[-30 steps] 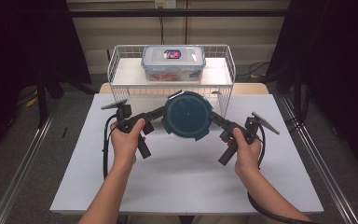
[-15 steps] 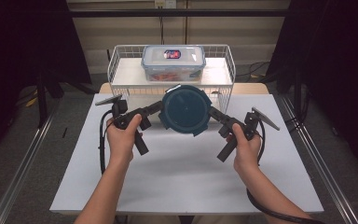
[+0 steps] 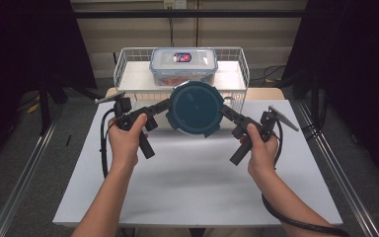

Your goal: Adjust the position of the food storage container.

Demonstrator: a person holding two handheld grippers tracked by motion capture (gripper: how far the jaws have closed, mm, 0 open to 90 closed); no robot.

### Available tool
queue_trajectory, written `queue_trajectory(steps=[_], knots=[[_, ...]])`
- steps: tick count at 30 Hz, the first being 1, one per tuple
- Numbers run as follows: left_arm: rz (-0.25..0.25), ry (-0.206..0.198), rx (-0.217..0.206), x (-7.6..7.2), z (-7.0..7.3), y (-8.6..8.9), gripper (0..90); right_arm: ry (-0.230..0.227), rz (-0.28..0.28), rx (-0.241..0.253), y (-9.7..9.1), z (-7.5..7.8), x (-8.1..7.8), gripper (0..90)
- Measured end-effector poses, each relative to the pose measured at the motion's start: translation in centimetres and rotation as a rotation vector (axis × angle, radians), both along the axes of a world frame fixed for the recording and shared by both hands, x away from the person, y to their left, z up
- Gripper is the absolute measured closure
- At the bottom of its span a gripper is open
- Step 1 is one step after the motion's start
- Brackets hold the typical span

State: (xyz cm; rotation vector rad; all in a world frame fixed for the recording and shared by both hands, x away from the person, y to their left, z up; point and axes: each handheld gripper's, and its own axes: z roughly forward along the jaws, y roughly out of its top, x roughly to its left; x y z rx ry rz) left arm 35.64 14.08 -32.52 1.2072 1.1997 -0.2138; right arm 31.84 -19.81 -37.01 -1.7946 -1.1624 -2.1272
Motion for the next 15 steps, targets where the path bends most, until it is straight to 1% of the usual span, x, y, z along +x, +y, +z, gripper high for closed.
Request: queue_trajectory(steps=[1, 6, 7, 8, 9, 10, 12, 14, 15], knots=[[-0.006, -0.004, 0.008, 0.0, 0.3, 0.0, 75.4, -0.004, -0.002, 0.007, 0.0, 0.2, 0.0, 75.5], [-0.004, -0.02, 0.007, 0.1, 1.6, 0.0, 75.4, -0.019, -0.004, 0.009, 0.0, 1.3, 0.2, 75.5], [0.003, -0.022, 0.006, 0.1, 1.8, -0.1, 75.4, -0.022, 0.001, 0.006, 0.0, 1.5, 0.3, 75.5], [0.001, -0.025, 0.012, 0.1, 1.9, -0.1, 75.4, -0.023, 0.002, 0.007, 0.0, 1.7, 0.3, 75.5], [0.005, -0.022, 0.008, 0.1, 2.1, -0.1, 75.4, -0.024, 0.001, 0.004, 0.0, 1.9, 0.4, 75.5], [0.001, -0.03, 0.009, 0.2, 2.3, 0.0, 75.4, -0.022, 0.001, 0.007, 0.0, 2.1, 0.4, 75.5], [0.005, -0.031, 0.008, 0.2, 2.5, -0.1, 75.4, -0.026, -0.001, 0.003, 0.1, 2.3, 0.5, 75.4], [0.004, -0.04, 0.006, 0.2, 2.7, 0.0, 75.4, -0.031, -0.001, -0.011, 0.1, 2.6, 0.5, 75.5], [0.007, -0.039, 0.002, 0.2, 2.8, -0.1, 75.4, -0.034, -0.005, -0.002, 0.1, 2.7, 0.6, 75.5]])
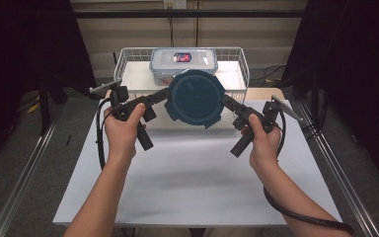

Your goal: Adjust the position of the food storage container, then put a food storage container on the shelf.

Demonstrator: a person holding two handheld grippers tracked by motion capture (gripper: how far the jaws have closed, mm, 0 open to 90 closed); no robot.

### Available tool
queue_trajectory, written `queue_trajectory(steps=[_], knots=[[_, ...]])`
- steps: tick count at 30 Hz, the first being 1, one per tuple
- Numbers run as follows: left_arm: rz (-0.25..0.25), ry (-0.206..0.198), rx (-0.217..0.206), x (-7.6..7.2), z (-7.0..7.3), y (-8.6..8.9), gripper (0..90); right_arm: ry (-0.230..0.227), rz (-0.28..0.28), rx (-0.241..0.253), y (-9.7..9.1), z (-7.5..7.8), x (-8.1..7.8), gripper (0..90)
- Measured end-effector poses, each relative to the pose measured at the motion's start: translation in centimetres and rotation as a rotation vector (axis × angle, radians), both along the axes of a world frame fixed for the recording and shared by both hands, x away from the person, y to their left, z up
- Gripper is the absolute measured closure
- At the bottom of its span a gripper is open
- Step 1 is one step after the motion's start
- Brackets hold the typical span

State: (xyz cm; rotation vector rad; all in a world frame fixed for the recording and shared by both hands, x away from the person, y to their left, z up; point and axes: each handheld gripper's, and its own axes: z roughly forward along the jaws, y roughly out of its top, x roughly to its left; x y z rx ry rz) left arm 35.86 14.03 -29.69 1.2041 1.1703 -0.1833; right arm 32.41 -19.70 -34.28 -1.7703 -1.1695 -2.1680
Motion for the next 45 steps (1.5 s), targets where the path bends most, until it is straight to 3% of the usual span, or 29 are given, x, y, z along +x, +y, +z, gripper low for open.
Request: queue_trajectory(steps=[15, 26, 45], knots=[[-0.01, -0.026, 0.011, 0.4, 1.5, -0.1, 75.4, -0.028, -0.01, 0.012, -0.1, 1.6, 0.5, 75.6], [0.005, -0.037, -0.016, 0.8, 2.8, -0.1, 75.4, -0.044, -0.017, 0.02, 0.0, 2.8, 0.9, 75.6], [0.022, -0.06, -0.029, 2.9, 4.5, -0.1, 75.4, -0.049, -0.028, 0.024, 0.3, 4.7, 3.1, 75.6]])
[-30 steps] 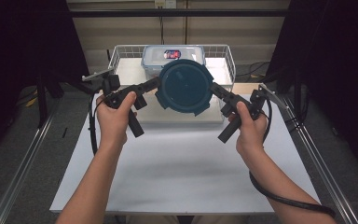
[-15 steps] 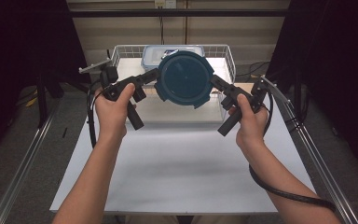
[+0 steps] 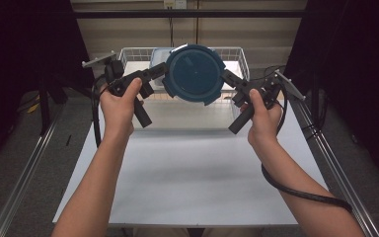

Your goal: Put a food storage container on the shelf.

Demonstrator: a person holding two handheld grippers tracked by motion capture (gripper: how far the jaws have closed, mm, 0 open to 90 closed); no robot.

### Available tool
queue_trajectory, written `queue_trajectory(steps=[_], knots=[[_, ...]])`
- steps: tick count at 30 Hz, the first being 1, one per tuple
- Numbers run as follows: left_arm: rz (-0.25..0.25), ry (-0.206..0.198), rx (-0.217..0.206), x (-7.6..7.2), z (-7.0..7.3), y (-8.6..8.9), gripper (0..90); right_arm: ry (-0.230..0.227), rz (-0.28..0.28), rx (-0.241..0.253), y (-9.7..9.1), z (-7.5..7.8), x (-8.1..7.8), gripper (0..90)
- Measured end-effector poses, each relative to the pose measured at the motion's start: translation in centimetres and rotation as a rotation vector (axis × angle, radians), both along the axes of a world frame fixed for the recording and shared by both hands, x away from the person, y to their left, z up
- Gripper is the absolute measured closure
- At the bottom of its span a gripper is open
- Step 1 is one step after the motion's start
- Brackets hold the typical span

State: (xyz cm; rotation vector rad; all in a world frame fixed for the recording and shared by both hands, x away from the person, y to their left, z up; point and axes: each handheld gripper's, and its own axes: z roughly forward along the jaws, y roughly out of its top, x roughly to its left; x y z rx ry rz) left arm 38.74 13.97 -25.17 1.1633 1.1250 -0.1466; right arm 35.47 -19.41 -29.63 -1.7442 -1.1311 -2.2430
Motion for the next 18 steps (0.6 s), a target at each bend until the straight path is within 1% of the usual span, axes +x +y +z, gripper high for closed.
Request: queue_trajectory(steps=[3, 7, 10, 13, 15, 18], knots=[[-0.008, -0.009, 0.006, 0.6, 0.3, 0.1, 75.4, -0.006, -0.004, -0.002, 0.0, 0.3, 0.5, 75.6], [0.0, -0.004, -0.011, 1.3, 0.5, 0.1, 75.5, -0.008, -0.008, -0.001, 0.1, 0.8, 1.3, 75.6], [0.004, -0.006, -0.01, 1.7, 0.6, 0.1, 75.5, -0.011, -0.015, -0.004, 0.2, 1.0, 1.9, 75.6], [0.002, -0.006, -0.015, 2.1, 0.8, 0.4, 75.5, -0.008, -0.013, 0.01, 0.4, 1.3, 2.4, 75.6], [0.006, -0.004, -0.016, 2.4, 0.9, 0.6, 75.5, -0.016, -0.015, 0.002, 0.6, 1.3, 2.8, 75.6], [0.014, -0.004, -0.019, 2.7, 1.0, 0.8, 75.4, -0.019, -0.017, 0.006, 0.9, 1.5, 3.3, 75.7]])
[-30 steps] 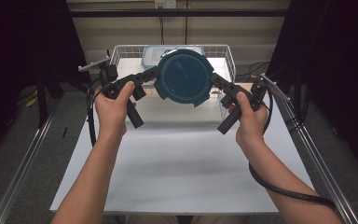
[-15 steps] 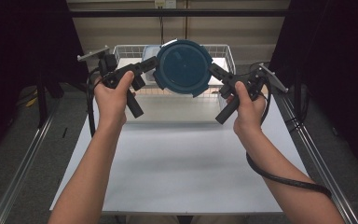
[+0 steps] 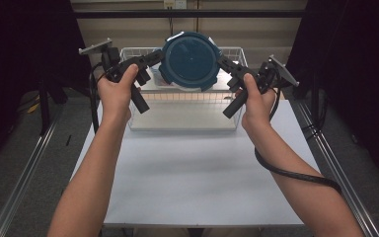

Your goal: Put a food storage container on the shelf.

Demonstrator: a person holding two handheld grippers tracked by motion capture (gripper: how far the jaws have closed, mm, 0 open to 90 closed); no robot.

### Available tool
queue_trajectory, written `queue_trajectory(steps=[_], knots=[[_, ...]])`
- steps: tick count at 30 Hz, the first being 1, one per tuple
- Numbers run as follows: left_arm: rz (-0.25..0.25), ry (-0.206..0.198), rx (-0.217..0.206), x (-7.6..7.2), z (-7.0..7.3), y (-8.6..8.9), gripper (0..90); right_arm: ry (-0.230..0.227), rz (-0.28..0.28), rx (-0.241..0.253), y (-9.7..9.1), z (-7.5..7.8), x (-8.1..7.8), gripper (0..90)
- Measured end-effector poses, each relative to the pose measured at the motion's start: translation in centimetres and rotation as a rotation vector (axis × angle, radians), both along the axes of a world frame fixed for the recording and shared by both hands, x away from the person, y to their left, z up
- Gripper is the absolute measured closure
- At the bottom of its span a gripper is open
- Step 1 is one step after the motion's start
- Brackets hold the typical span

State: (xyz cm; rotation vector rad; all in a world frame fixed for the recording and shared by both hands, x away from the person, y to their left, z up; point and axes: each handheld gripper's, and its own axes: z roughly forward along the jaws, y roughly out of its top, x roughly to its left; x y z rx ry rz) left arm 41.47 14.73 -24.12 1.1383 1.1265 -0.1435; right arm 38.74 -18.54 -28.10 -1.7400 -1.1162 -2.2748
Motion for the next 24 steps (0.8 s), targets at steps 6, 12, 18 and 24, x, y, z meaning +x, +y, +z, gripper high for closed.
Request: queue_trajectory(steps=[6, 12, 18, 24], knots=[[0.002, -0.007, -0.007, 0.8, 0.2, 0.0, 75.5, -0.001, -0.003, 0.01, 0.1, 0.4, 0.8, 75.6], [0.002, -0.007, -0.012, 1.8, 0.4, -0.1, 75.4, 0.004, -0.006, 0.008, 0.1, 0.5, 1.8, 75.6], [0.005, -0.007, -0.02, 2.9, 0.8, 0.0, 75.5, 0.009, -0.007, 0.015, 0.1, 0.9, 2.9, 75.6], [0.009, -0.013, -0.026, 4.0, 1.1, 0.0, 75.7, 0.012, -0.011, 0.015, 0.3, 1.1, 3.9, 75.5]])
